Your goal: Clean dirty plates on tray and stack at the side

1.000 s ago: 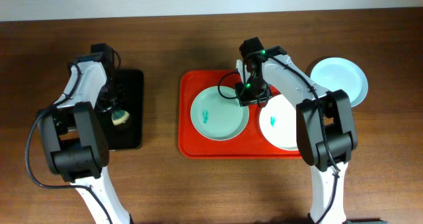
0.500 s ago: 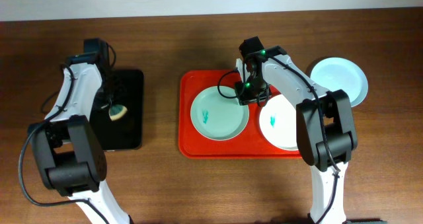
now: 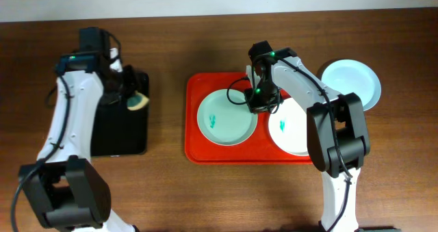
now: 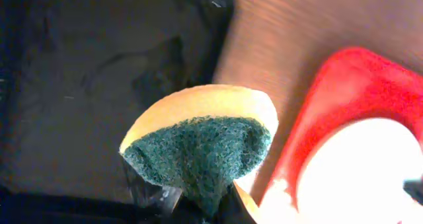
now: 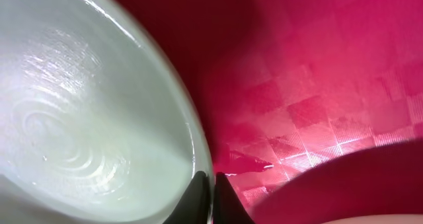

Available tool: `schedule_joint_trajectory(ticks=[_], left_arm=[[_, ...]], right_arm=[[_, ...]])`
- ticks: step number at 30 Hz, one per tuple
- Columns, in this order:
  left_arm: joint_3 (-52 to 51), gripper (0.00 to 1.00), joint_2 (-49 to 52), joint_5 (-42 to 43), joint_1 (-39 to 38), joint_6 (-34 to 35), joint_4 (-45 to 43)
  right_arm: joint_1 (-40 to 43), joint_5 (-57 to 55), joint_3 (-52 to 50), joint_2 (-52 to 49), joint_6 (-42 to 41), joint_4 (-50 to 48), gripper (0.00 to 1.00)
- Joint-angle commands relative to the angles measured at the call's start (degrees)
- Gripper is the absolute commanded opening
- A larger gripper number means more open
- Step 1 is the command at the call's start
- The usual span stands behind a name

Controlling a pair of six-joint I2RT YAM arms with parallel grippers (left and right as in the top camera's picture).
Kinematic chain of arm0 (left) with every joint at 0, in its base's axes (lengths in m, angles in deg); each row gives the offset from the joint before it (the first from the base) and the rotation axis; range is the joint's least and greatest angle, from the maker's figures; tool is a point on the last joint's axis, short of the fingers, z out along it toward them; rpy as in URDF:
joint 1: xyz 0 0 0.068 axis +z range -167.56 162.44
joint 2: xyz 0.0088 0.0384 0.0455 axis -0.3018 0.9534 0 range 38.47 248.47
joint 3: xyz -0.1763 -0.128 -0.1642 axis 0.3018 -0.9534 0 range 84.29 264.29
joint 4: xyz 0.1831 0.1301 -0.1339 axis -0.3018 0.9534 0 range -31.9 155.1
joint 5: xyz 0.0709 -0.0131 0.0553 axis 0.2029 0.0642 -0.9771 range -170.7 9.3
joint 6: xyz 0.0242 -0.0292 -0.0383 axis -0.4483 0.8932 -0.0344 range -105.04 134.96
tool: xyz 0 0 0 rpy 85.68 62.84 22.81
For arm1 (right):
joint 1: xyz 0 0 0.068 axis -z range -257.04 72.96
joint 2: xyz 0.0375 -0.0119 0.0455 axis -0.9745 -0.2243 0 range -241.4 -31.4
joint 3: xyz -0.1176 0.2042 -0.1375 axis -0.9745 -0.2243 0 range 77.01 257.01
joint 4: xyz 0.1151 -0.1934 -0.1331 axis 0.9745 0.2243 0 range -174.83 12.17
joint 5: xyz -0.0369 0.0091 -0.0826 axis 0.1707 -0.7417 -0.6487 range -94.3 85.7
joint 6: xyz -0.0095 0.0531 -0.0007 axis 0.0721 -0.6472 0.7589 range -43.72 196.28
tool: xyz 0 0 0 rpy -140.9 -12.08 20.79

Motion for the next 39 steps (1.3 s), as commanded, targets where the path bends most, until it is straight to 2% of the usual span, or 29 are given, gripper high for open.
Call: schedule_joint_trajectory(ticks=[1, 5, 9, 12, 13, 15, 18, 27, 30, 35, 39], left_arm=[[0.5, 0.0, -0.3, 3.5, -5.3, -1.1, 0.5], [0.5, 0.0, -0.3, 3.4, -11.8, -1.0, -0.2], [0.4, 0.0, 0.5, 3.2, -17.9, 2.6, -3.1], [0.4, 0.0, 2.4, 3.2, -21.8, 5.9, -5.7], [0.4, 0.0, 3.3, 3.2, -23.2, 6.5, -6.6], [0.4, 0.0, 5.5, 3.2, -25.7, 8.1, -8.6], [0.4, 0.0, 9.9, 3.2, -29.2, 9.7, -12.4], [0.4, 0.0, 18.8, 1.7, -32.1, 10.1, -15.2], [0.4, 0.0, 19.9, -3.4, -32.1, 10.1, -14.9], [0.3, 0.0, 20.2, -18.9, -32.1, 10.1, -13.1], [0.3, 0.0, 21.0, -25.5, -32.0, 10.1, -12.3]], right_arm=[[0.2, 0.4, -1.2, 0.0, -2.3, -1.4, 0.04], [0.2, 3.2, -4.6, 0.0, -3.0, -5.6, 0.04], [0.2, 4.2, -8.1, 0.0, -5.1, -9.4, 0.05], [0.2, 4.2, -9.7, 0.0, -5.3, -10.8, 0.11], [0.2, 4.2, -9.8, 0.0, -5.3, -10.8, 0.11], [0.2, 4.2, -9.9, 0.0, -5.3, -10.8, 0.04], [0.2, 4.2, -9.9, 0.0, -5.3, -10.8, 0.04], [0.2, 4.2, -9.9, 0.0, -5.3, -10.8, 0.04], [0.2, 4.2, -9.9, 0.0, -5.3, -10.8, 0.04], [0.2, 4.2, -9.9, 0.0, -5.3, -10.8, 0.04], [0.2, 4.2, -9.9, 0.0, -5.3, -10.8, 0.04]])
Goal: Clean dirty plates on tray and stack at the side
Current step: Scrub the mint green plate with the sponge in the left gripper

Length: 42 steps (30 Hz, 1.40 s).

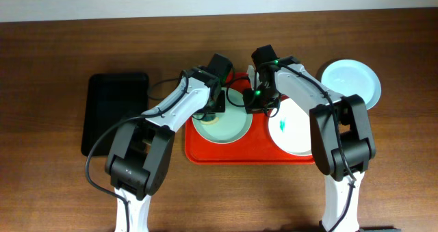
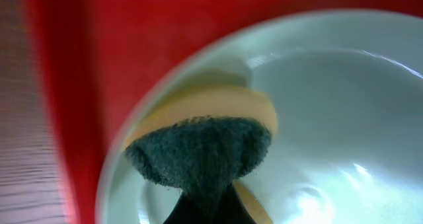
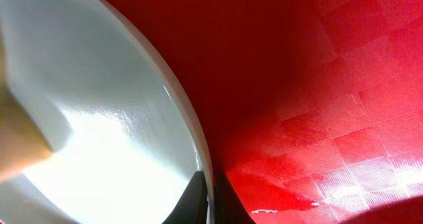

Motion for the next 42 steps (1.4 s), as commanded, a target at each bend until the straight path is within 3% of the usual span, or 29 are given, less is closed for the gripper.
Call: schedule_joint_trajectory(ticks=[1, 6, 11, 14, 19, 27, 30, 42], left_arm=[[0.3, 0.0, 1.9, -11.2, 0.2, 0.5, 1.1], [2.9, 0.0, 0.1, -7.3, 0.5, 0.5, 2.7], [3.9, 0.0, -1.3, 11.6, 0.3, 0.5, 2.4], [2.1, 0.0, -0.5, 14.8, 0.0, 0.5, 1.7], [-2.8, 0.0, 0.0, 9.7, -0.1, 0.5, -0.4], [-5.5, 0.0, -0.4, -18.6, 0.3, 0.3, 2.5], [-1.7, 0.0, -1.0, -24.1, 0.4, 0.3, 6.7], [7.6, 0.0, -10.9, -7.5, 2.5, 0.3, 9.2]], right_arm=[[-0.3, -2.5, -2.3, -2.3, -0.1, 0.4, 0.04], [-0.3, -2.5, -2.3, -2.3, -0.1, 0.4, 0.04], [-0.3, -2.5, -2.3, -2.3, -0.1, 0.4, 0.04], [-0.3, -2.5, -2.3, -2.3, -0.1, 0.2, 0.04], [-0.3, -2.5, -2.3, -2.3, -0.1, 0.2, 0.04], [-0.3, -2.5, -2.3, -2.3, -0.1, 0.5, 0.04], [-0.3, -2.5, -2.3, -2.3, -0.1, 0.4, 0.04], [-0.4, -3.5, 2.2, -0.3, 2.8, 3.2, 0.04]])
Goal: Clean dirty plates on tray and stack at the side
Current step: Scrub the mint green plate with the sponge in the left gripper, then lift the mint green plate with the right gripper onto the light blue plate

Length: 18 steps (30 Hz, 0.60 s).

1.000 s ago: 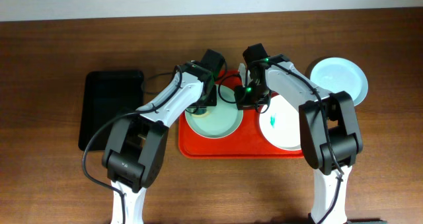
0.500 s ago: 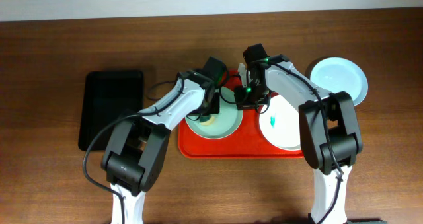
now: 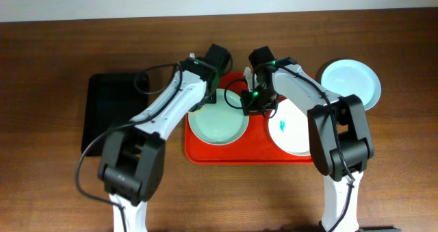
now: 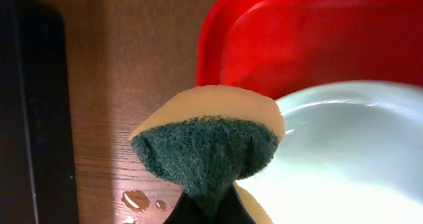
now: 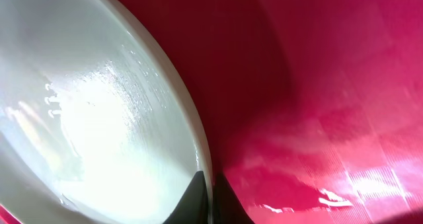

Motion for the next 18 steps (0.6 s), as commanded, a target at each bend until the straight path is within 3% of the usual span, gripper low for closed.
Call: schedule_joint_trajectory(ticks=[1, 8, 18], left_arm=[[2.0, 0.0, -8.2, 5.1, 2.9, 0.3, 1.5], [2.0, 0.0, -12.6, 8.2, 15.0, 0.5, 8.0], [1.2, 0.0, -12.5, 11.7, 30.5, 0.3, 15.1]], right_arm=[[0.2, -6.0, 2.5, 0.5, 2.8, 2.3, 0.04], [-2.6, -22.6, 8.8, 8.6, 2.7, 8.9, 0.04], [-17.8, -70.9, 10.8, 16.7, 4.2, 12.8, 0.04]])
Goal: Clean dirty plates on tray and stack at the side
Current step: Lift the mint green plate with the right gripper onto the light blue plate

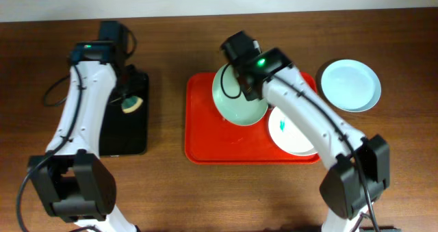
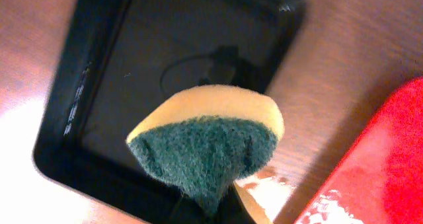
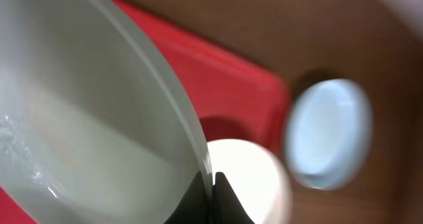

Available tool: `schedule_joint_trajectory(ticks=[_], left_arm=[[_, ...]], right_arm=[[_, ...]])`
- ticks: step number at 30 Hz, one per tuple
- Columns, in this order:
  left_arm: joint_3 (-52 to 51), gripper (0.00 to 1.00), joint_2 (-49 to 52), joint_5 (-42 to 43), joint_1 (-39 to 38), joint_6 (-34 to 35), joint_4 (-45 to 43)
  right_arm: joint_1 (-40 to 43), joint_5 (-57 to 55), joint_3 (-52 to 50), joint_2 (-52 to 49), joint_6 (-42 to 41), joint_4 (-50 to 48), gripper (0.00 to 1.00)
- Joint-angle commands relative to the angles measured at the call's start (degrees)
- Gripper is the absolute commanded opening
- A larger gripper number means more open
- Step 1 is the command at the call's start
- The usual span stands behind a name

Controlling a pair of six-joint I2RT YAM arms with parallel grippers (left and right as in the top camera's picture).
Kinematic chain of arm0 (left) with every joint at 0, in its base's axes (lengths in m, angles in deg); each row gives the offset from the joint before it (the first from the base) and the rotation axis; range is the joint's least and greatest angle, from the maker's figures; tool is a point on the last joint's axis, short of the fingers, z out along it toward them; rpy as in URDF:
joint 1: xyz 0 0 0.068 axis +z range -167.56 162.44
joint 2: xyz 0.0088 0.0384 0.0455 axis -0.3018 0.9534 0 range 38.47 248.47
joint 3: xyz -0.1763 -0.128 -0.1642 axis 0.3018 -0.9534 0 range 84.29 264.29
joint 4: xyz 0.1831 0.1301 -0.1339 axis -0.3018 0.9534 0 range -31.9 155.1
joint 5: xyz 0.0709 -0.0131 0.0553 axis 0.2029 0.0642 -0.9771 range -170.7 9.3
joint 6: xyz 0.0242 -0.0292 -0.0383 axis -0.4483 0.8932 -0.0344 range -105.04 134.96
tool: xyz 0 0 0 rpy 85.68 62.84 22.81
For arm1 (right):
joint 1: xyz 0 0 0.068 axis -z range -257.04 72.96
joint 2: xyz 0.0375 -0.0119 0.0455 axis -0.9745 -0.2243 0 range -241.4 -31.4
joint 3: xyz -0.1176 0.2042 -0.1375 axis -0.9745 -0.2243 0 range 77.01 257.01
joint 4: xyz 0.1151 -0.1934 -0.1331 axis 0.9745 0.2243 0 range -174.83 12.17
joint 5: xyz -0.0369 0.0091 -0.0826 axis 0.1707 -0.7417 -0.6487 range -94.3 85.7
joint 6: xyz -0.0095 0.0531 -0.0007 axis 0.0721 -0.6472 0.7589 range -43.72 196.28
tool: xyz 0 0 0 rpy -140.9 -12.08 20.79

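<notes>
My right gripper [image 3: 213,184] is shut on the rim of a pale green plate [image 3: 79,131], which hangs tilted above the red tray [image 1: 205,139]; overhead the plate [image 1: 233,102] shows no stain. A white plate [image 1: 291,133] with a green smear lies on the tray's right half. Off the tray to the right sits a light blue plate [image 1: 350,85]. My left gripper [image 2: 208,207] is shut on a yellow-and-green sponge [image 2: 208,138] over the black tray [image 2: 165,65] at the left.
The black tray [image 1: 116,122] lies left of the red tray, with a strip of bare wood between them. In the right wrist view the white plate [image 3: 251,178] and the blue plate [image 3: 330,131] lie below the held plate.
My left gripper has moved with the sponge from the red tray's upper left corner to over the black tray. The green plate, flat on the tray before, is now raised and tilted in my right gripper.
At first the sponge was held over the black tray while my right gripper pinched the rim of a stained green plate. Then the sponge was down in that plate. Later the plate showed no stain and the sponge was off it. Now the plate is lifted.
</notes>
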Motion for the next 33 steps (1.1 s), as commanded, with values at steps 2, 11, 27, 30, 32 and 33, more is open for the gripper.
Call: schedule_joint_trajectory(ticks=[2, 11, 27, 30, 32, 33], left_arm=[[0.1, 0.0, -0.8, 1.3, 4.5, 0.3, 1.7], [0.1, 0.0, -0.8, 1.2, 6.0, 0.0, 2.7], [0.1, 0.0, -0.8, 1.2, 5.9, 0.0, 2.6], [0.1, 0.0, -0.8, 1.2, 5.9, 0.0, 2.6], [0.1, 0.0, -0.8, 1.2, 5.9, 0.0, 2.6], [0.1, 0.0, -0.8, 1.2, 5.9, 0.0, 2.5]], right_arm=[[-7.8, -29.4, 0.8, 1.4, 5.8, 1.7, 0.04], [-20.5, -57.0, 0.8, 1.4, 19.7, 2.4, 0.04], [1.3, 19.8, 0.0, -0.1, 6.9, -3.4, 0.04], [14.3, 38.8, 0.0, -0.1, 6.9, -4.3, 0.04], [22.8, 46.5, 0.0, -0.3, 6.9, -4.0, 0.04], [27.4, 48.8, 0.0, -0.4, 6.9, -3.5, 0.04]])
